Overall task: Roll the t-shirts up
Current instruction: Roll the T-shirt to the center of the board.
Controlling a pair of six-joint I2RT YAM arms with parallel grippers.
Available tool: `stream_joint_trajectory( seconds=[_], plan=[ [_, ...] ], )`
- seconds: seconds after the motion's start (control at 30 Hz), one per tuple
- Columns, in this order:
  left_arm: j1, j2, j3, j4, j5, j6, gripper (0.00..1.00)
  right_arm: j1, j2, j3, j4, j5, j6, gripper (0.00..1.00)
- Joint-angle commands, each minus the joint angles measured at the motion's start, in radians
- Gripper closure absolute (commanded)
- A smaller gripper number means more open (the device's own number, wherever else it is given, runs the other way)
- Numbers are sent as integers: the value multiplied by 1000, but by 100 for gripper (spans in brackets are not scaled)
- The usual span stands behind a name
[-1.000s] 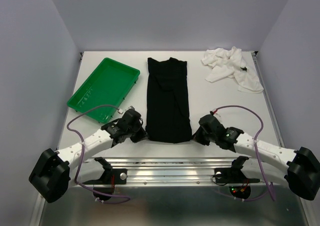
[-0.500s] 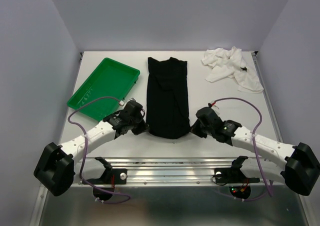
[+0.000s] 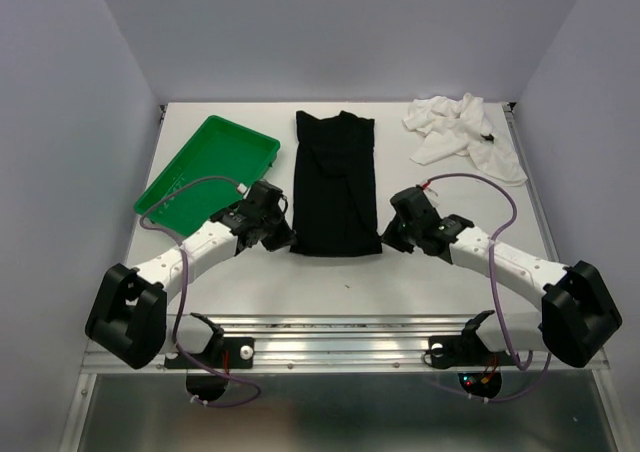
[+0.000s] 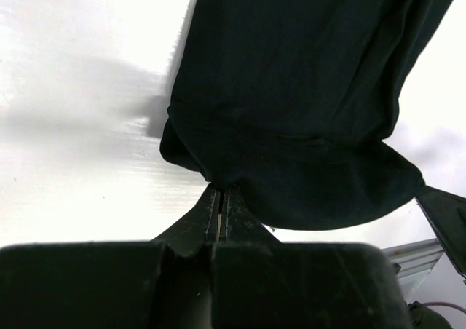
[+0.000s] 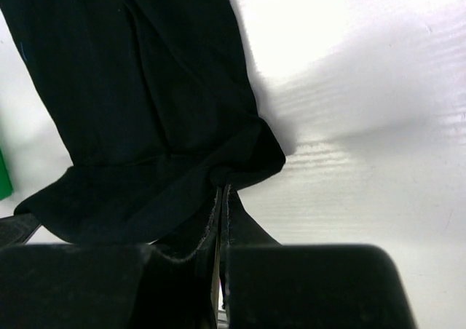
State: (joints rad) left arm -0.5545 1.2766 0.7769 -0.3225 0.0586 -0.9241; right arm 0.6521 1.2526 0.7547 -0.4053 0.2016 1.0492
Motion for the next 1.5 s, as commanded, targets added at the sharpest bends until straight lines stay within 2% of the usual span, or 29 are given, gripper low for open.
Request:
stream_joint_trajectory(
  seconds=[0.0, 0.43, 0.47, 0.5, 0.57, 0.63, 0.7, 0.73, 0.8, 0.87, 0.93, 1.0, 1.03, 1.1, 1.13, 1.2, 1.23, 1.27, 1.33, 1.47],
  plan=[
    [31, 47, 61, 26, 14, 54, 100, -37, 48, 83, 8, 4, -60, 99],
    [71, 253, 170, 65, 9, 136, 100, -86, 251, 212, 29, 16, -126, 99],
    [73, 263, 173, 65, 1, 139, 98, -86, 260, 216, 29, 19, -129, 99],
    [71, 279, 180, 65, -3, 148, 89, -95, 281, 228, 29, 21, -136, 99],
    [73, 291, 189, 65, -8, 156, 78, -95, 300, 238, 33, 21, -143, 99],
    [71, 293, 196, 53, -17, 168, 60, -95, 317, 251, 33, 21, -149, 96],
    [73, 273, 209, 39, -29, 174, 47, -95, 314, 255, 31, 18, -152, 88],
    [71, 259, 214, 33, -39, 182, 34, -95, 297, 252, 30, 18, -150, 79],
    [70, 209, 222, 7, -84, 186, 20, -95, 266, 250, 14, 38, -164, 67],
    [65, 176, 232, -33, -137, 191, 18, -95, 219, 264, -13, 67, -179, 56],
    [47, 136, 245, -71, -186, 199, 18, -53, 183, 288, -67, 119, -195, 52],
    [24, 110, 248, -88, -206, 197, 20, -22, 169, 302, -108, 142, -196, 52],
    [12, 106, 248, -93, -210, 195, 29, 7, 163, 304, -112, 144, -195, 52],
    [-37, 96, 245, -93, -201, 186, 39, 32, 160, 293, -113, 136, -180, 56],
    [-53, 96, 237, -87, -188, 176, 51, 43, 160, 287, -107, 127, -164, 62],
    [-97, 104, 225, -56, -141, 162, 62, 57, 163, 270, -95, 117, -144, 70],
    [-111, 105, 211, -47, -132, 144, 75, 67, 163, 255, -80, 111, -137, 74],
    [-122, 109, 202, -21, -109, 136, 82, 67, 163, 249, -69, 104, -124, 83],
    [-140, 124, 176, 6, -80, 125, 100, 67, 169, 227, -37, 69, -120, 88],
    [-140, 159, 177, 49, -63, 123, 100, 67, 206, 242, -21, 62, -120, 92]
  ],
)
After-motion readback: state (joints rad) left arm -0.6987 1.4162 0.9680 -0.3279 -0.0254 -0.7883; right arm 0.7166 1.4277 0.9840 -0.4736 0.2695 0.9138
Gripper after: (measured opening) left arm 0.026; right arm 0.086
